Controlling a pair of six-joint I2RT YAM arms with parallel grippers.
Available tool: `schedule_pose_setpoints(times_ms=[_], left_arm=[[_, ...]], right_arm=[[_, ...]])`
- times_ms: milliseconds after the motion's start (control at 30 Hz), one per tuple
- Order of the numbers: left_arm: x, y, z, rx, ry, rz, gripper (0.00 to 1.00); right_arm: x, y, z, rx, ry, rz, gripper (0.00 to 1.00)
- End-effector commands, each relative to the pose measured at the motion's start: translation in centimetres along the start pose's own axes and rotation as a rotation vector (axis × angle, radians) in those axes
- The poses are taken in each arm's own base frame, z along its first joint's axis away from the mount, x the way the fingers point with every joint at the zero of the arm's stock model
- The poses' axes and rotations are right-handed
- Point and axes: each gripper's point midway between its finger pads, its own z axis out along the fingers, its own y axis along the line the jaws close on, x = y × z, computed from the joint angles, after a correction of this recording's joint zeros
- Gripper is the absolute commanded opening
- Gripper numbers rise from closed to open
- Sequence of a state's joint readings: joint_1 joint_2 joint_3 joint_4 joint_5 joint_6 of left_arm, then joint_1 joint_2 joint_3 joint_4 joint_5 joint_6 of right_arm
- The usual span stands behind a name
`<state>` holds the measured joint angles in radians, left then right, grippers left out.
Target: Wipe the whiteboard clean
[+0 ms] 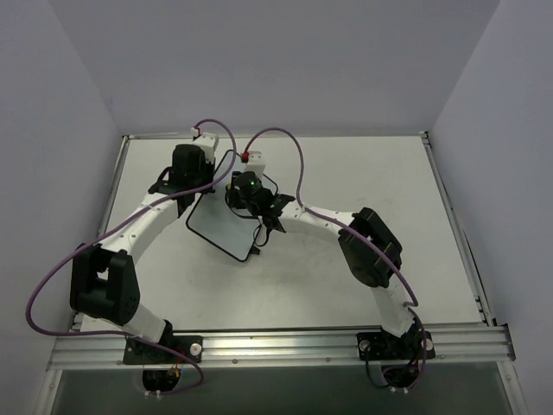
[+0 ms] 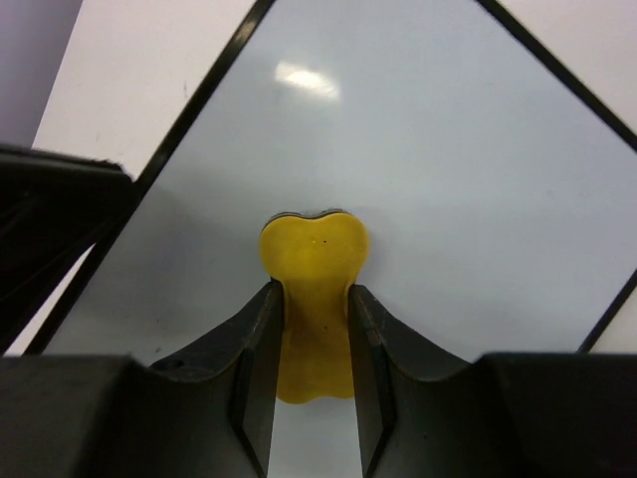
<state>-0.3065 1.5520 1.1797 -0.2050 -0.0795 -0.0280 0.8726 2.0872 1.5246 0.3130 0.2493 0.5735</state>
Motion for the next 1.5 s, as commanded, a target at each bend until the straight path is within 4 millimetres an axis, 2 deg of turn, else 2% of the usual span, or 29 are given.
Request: schedule_pose_setpoints(times_ms=[0, 167, 300, 467, 667, 833, 933, 1033, 1167, 1267, 1300, 1467], left_arm=[[0.6, -4.0, -1.2, 0.146, 0.032, 0.008, 0.02], [0.6, -4.1, -1.3, 0.148, 0.03, 0.01, 0.02], [0.7, -4.1, -1.1, 0.146, 0.033, 0.011, 0.02], [0.3, -3.9, -1.3, 0.132, 0.024, 0.003, 0.02], [-2.6, -2.2, -2.8, 0.056, -0.039, -0.039, 0.02], [-4.8, 0.3, -4.3, -0.027, -0.096, -0.118, 0.02], [-6.0, 1.8, -5.4, -0.056, -0.141, -0.168, 0.13], [-6.4, 3.2, -5.9, -0.103, -0.159, -0.194, 0.35], [-5.3, 5.5, -5.8, -0.17, -0.127, -0.242, 0.37], [-3.7, 6.2, -4.6, -0.144, -0.078, -0.288, 0.28], [-3.3, 6.3, -4.3, -0.138, -0.063, -0.296, 0.21], [-0.7, 6.2, -2.2, -0.119, 0.027, -0.324, 0.13]], right_arm=[[4.4, 5.2, -1.9, -0.108, 0.093, -0.052, 0.09], [5.0, 7.4, -3.0, -0.148, 0.092, -0.064, 0.09], [5.2, 7.9, -3.5, -0.17, 0.096, -0.054, 0.09], [5.3, 7.4, -4.0, -0.169, 0.091, -0.042, 0.09], [5.0, 6.8, -4.0, -0.155, 0.091, -0.04, 0.09], [5.0, 6.5, -4.1, -0.147, 0.093, -0.041, 0.09], [4.9, 6.3, -4.1, -0.143, 0.094, -0.041, 0.09], [4.9, 6.3, -4.1, -0.142, 0.095, -0.043, 0.09], [4.6, 6.3, -4.3, -0.14, 0.09, -0.041, 0.09], [4.3, 6.4, -4.5, -0.142, 0.088, -0.045, 0.09], [4.2, 6.4, -4.5, -0.143, 0.086, -0.049, 0.09], [3.2, 7.3, -4.8, -0.155, 0.071, -0.05, 0.09]])
